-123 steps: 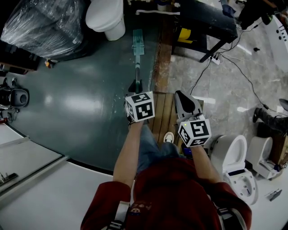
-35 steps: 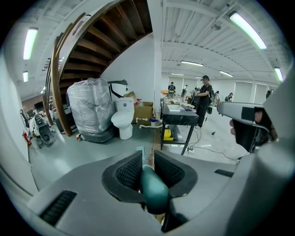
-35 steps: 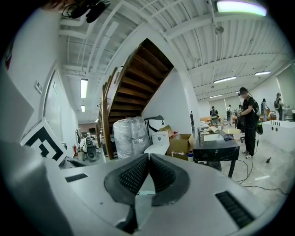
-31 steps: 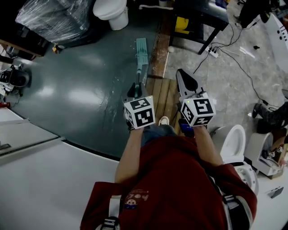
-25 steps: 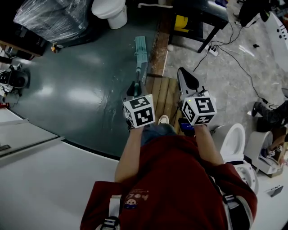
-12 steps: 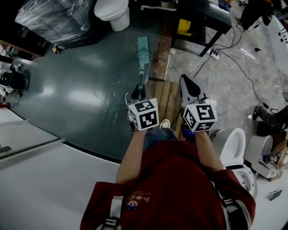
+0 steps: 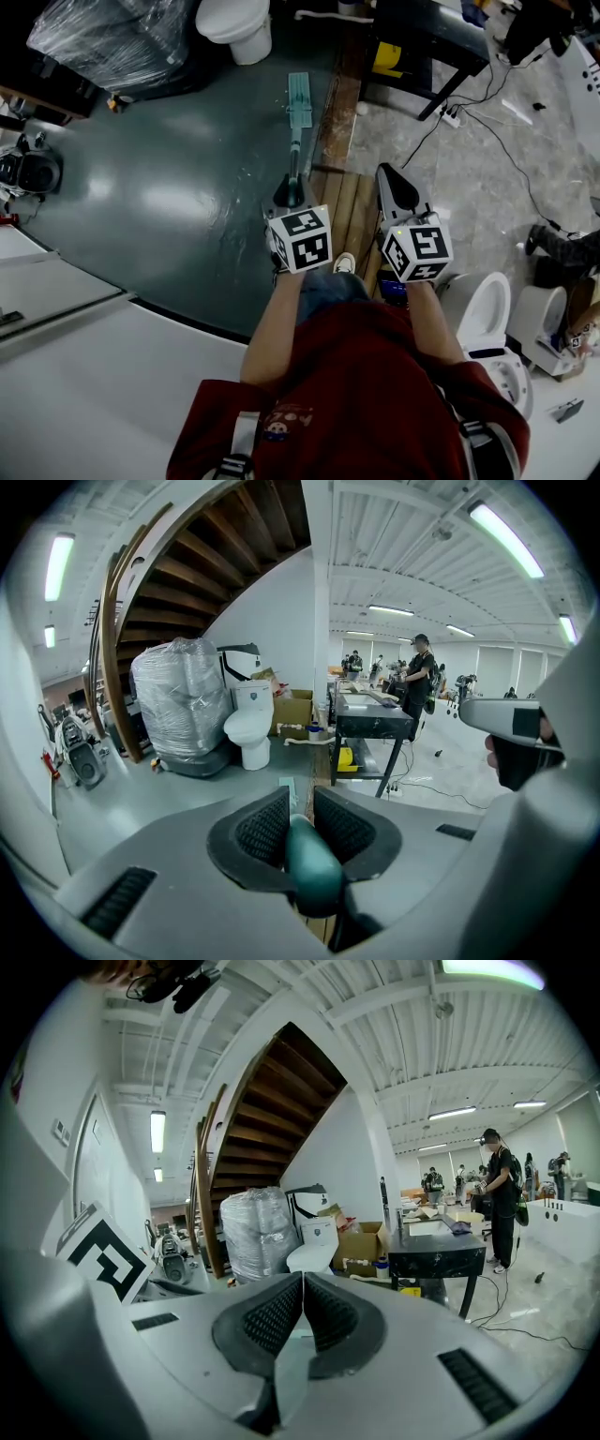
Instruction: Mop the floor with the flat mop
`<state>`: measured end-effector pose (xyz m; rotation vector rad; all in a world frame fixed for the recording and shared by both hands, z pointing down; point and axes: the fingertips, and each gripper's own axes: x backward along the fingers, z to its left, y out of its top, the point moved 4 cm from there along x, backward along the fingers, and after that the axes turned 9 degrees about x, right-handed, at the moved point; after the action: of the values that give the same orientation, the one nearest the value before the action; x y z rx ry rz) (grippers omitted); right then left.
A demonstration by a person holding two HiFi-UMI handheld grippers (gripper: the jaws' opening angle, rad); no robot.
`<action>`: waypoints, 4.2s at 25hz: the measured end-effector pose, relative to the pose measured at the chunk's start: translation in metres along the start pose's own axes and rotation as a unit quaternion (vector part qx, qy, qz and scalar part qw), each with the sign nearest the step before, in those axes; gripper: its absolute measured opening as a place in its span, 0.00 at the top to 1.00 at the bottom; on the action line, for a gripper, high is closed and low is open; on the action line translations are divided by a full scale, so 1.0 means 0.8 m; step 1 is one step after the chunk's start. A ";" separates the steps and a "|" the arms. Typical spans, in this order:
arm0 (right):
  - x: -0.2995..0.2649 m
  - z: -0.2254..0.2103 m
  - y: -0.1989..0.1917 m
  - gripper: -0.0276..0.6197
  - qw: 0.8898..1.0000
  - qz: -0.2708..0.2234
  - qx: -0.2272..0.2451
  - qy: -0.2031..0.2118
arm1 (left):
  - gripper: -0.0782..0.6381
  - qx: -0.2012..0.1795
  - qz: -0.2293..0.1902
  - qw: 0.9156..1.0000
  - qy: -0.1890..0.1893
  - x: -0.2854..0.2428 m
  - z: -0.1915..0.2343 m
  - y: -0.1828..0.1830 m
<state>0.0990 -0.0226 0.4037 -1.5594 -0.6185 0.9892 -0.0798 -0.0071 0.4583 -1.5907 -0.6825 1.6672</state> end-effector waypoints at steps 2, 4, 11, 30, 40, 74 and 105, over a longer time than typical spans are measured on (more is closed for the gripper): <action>-0.010 -0.001 0.000 0.93 1.000 0.003 -0.002 0.000 | 0.76 -0.002 0.000 1.000 0.000 -0.010 0.002 0.007; -0.020 -0.002 -0.002 0.93 1.000 0.006 -0.004 0.000 | 0.76 -0.003 -0.001 1.000 0.000 -0.021 0.005 0.014; -0.058 -0.004 -0.007 0.93 1.000 0.016 -0.004 0.000 | 0.76 -0.003 -0.005 1.000 -0.003 -0.058 0.014 0.036; -0.175 -0.017 -0.010 0.93 0.999 0.044 -0.010 -0.004 | 0.76 0.000 -0.009 1.000 -0.019 -0.180 0.041 0.101; -0.253 -0.023 -0.014 0.93 0.998 0.060 -0.016 -0.006 | 0.76 -0.003 0.010 1.000 -0.022 -0.268 0.069 0.132; -0.314 -0.021 -0.017 0.93 0.997 0.066 -0.027 -0.010 | 0.76 -0.020 0.017 0.999 -0.024 -0.342 0.089 0.167; -0.139 0.014 0.017 0.93 0.999 0.017 -0.002 0.027 | 0.76 -0.010 0.009 1.000 0.008 -0.139 0.050 0.085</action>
<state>0.0312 -0.1114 0.4194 -1.5998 -0.5590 0.9673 -0.1313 -0.1318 0.4759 -1.6252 -0.6808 1.6638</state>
